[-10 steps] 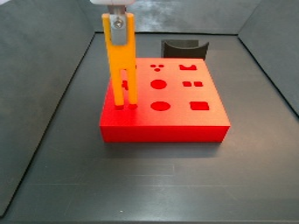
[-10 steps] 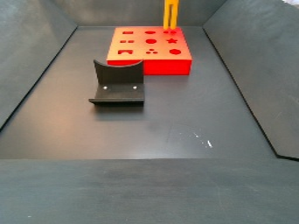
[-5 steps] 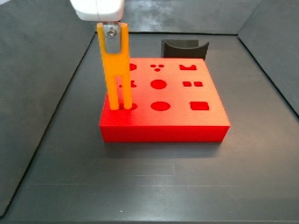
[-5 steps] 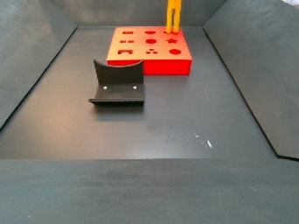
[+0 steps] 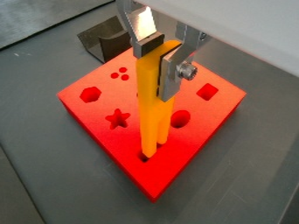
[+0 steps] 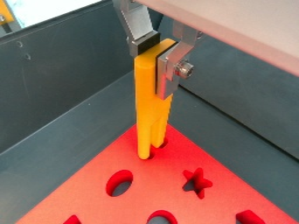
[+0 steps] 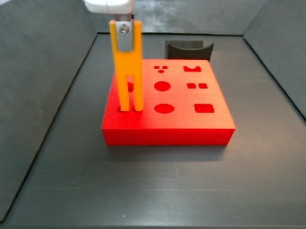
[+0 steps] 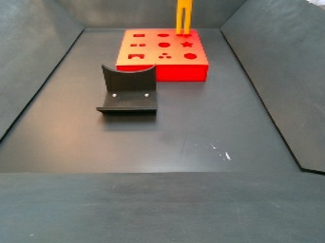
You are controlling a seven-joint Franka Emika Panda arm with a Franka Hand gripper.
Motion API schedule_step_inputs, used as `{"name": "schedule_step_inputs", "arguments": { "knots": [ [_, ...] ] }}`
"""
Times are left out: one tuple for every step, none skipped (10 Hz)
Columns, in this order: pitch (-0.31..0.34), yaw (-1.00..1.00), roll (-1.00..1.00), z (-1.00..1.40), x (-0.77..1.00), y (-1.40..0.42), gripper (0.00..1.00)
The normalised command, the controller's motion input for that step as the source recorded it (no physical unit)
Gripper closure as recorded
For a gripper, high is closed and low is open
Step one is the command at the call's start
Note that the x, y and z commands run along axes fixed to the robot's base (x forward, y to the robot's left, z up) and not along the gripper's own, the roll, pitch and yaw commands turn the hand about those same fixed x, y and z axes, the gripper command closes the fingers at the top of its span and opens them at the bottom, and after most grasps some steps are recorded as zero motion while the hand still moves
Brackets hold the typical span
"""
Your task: Insert the square-circle object.
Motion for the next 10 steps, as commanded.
{"name": "schedule_step_inputs", "arguments": {
  "knots": [
    [0.0,-0.07,0.0,-0.09,0.0,0.07,1.0],
    [0.0,-0.09,0.0,-0.09,-0.19,0.1,1.0],
    [0.0,-0.01,-0.01,-0.04,0.0,0.02,1.0],
    [-0.009,0.0,0.0,-0.15,0.09,0.0,1.0],
    [-0.017,0.0,0.0,-0.15,0.05,0.0,1.0],
    [0.0,0.04,0.0,-0.04,0.04,-0.15,1.0],
    [0.0,0.03,0.0,-0.06,0.02,-0.11,1.0],
    [-0.016,0.03,0.0,-0.08,0.0,-0.01,1.0],
    [-0.013,0.03,0.0,-0.11,0.0,0.0,1.0],
    [-0.001,0.0,0.01,-0.14,0.0,0.0,1.0]
  ]
}}
